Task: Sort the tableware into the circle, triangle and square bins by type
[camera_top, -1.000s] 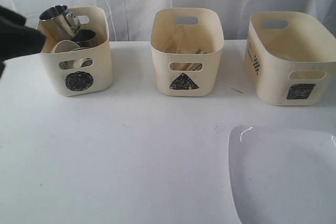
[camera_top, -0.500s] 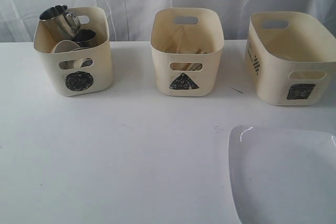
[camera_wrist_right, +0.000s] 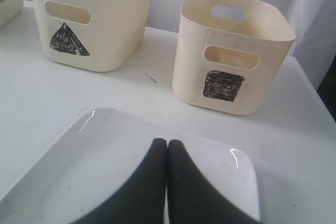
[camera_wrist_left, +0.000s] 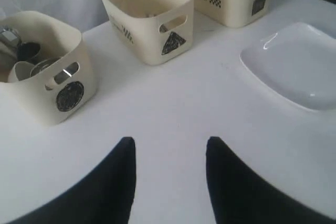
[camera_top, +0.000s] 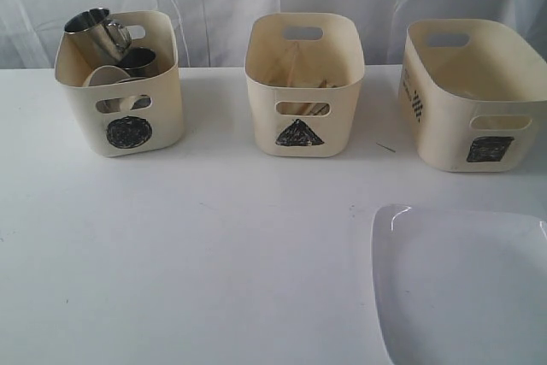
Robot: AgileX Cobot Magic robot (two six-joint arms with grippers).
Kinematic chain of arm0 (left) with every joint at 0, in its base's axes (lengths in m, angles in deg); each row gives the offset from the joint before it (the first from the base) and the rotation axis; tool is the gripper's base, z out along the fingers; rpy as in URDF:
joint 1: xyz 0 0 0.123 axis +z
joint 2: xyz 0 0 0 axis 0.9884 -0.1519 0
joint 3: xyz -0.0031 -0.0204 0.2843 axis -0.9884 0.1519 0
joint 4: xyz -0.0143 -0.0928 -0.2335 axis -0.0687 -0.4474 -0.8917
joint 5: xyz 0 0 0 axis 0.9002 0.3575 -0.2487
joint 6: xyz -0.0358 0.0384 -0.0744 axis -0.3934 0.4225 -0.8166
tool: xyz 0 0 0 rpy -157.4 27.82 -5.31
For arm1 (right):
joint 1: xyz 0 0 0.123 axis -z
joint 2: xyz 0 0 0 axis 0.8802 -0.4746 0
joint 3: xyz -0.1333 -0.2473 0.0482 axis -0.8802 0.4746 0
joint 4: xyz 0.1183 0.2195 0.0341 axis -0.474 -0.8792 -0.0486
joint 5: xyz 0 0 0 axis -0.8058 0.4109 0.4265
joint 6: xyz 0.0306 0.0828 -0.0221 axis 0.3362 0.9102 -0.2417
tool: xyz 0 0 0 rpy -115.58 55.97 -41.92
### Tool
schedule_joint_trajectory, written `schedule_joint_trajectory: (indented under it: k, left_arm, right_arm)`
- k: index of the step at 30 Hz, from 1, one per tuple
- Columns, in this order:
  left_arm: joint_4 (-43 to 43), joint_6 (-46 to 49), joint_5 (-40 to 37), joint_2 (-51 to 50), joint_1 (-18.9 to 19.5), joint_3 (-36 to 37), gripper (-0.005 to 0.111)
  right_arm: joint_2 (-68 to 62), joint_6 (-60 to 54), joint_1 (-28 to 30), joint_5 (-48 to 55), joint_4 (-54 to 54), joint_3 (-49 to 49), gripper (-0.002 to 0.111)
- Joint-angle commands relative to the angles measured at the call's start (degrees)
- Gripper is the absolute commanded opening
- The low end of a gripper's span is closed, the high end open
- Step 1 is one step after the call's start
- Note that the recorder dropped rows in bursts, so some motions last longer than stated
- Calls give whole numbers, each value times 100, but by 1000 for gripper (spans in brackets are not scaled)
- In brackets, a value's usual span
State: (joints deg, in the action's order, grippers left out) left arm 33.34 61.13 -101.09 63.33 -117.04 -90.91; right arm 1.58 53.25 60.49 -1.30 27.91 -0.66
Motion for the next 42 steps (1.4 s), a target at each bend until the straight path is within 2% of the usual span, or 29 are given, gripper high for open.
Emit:
schedule_joint_trajectory:
  k: [1,4,8,15,16,17,21,23,28,35,36,39,42]
  left_arm:
    - [-328,-40,306,41,11,104,48]
    - [-387,-40,1128,41,11,683,48]
    - [-387,-40,2776,74,11,1830,48]
    - [-387,-105,4557,228,11,3499,48]
    - [-387,-105,5056,438,11,3978,48]
    - [-387,-105,5185,542,11,4192,48]
    - [-387,-105,5323,1071,11,4706,48]
    - [-387,-105,5312,1268,11,4706,48]
    - [-387,-105,4342,1472,11,4706,48]
    - [-387,-94,4250,1472,41,4706,48]
    - [-387,-94,4250,1472,133,4706,48]
    - [-387,-94,4250,1472,757,4706,48]
    - [-387,-85,4250,1472,1728,4706,48]
  right_arm:
    - [37,3,-18,-49,15,40,0]
    - [37,3,-18,-49,15,40,0]
    - [37,3,-18,-49,15,40,0]
    - [37,3,-18,-49,15,40,0]
    - [37,3,-18,-49,15,40,0]
    - [37,3,-18,-49,15,40,0]
    - [37,3,-18,-49,15,40,0]
    - [37,3,-18,-49,15,40,0]
    - [37,3,-18,-49,15,40,0]
    - [37,3,-18,-49,15,40,0]
    - [37,3,-18,-49,15,40,0]
    - [37,3,-18,-49,15,40,0]
    - [37,3,-18,-49,15,40,0]
